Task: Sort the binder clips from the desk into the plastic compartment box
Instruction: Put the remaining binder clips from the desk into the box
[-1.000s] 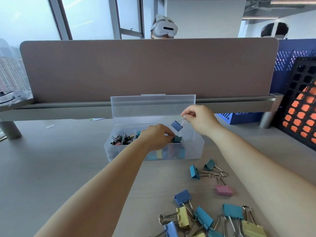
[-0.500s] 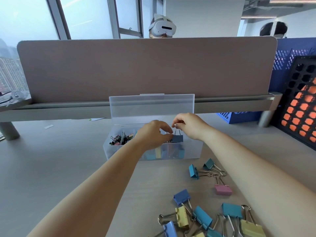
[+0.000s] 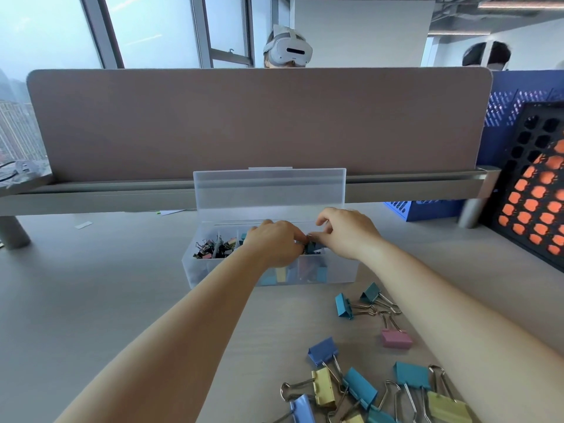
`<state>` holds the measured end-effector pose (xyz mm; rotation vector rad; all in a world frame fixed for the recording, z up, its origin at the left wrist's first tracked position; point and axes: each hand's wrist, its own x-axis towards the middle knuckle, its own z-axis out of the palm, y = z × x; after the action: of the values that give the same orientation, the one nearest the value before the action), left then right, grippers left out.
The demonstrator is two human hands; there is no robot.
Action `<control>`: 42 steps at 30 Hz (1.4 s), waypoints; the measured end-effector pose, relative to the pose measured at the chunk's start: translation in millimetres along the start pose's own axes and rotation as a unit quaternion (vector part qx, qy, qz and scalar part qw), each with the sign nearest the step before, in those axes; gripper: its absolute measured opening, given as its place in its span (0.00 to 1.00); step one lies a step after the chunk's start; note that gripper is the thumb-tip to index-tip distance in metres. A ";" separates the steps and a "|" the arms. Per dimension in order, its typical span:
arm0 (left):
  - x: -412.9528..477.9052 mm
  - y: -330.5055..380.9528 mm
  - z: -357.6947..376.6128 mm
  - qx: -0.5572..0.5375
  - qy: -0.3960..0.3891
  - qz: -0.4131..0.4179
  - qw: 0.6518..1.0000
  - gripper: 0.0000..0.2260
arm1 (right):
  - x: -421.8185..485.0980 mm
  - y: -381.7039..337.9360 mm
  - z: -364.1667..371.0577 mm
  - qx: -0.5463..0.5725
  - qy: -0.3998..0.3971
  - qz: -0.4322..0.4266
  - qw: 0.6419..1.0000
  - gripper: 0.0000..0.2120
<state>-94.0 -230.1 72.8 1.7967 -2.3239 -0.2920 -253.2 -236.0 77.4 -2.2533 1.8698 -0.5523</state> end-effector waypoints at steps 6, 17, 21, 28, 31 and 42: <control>-3.7 3.0 -2.3 0.028 0.004 0.007 1.000 0.14 | -9.3 -2.2 -12.6 0.013 -0.066 -0.036 0.997 0.09; 6.6 10.5 -5.4 -0.054 -0.010 0.015 0.998 0.13 | -4.4 -6.0 -10.1 0.061 -0.028 0.004 0.998 0.13; 5.4 12.0 -4.7 -0.076 -0.002 0.016 0.997 0.12 | -0.8 -5.7 -13.5 0.040 -0.075 -0.013 0.996 0.23; 5.1 12.7 -6.0 -0.033 0.052 0.031 0.998 0.07 | 0.8 -2.8 -13.5 0.105 -0.078 -0.015 0.991 0.09; 6.8 11.1 -4.3 -0.082 0.061 0.027 0.994 0.07 | -0.7 -1.7 -14.7 0.129 -0.073 -0.017 0.989 0.07; 5.7 6.5 -0.2 -0.176 0.098 0.023 0.979 0.08 | 2.3 2.9 -6.5 0.004 -0.013 -0.042 0.999 0.09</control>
<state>-101.4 -234.0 74.9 1.5242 -2.0246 -0.4643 -258.0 -238.1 82.8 -2.3318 1.7640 -0.5406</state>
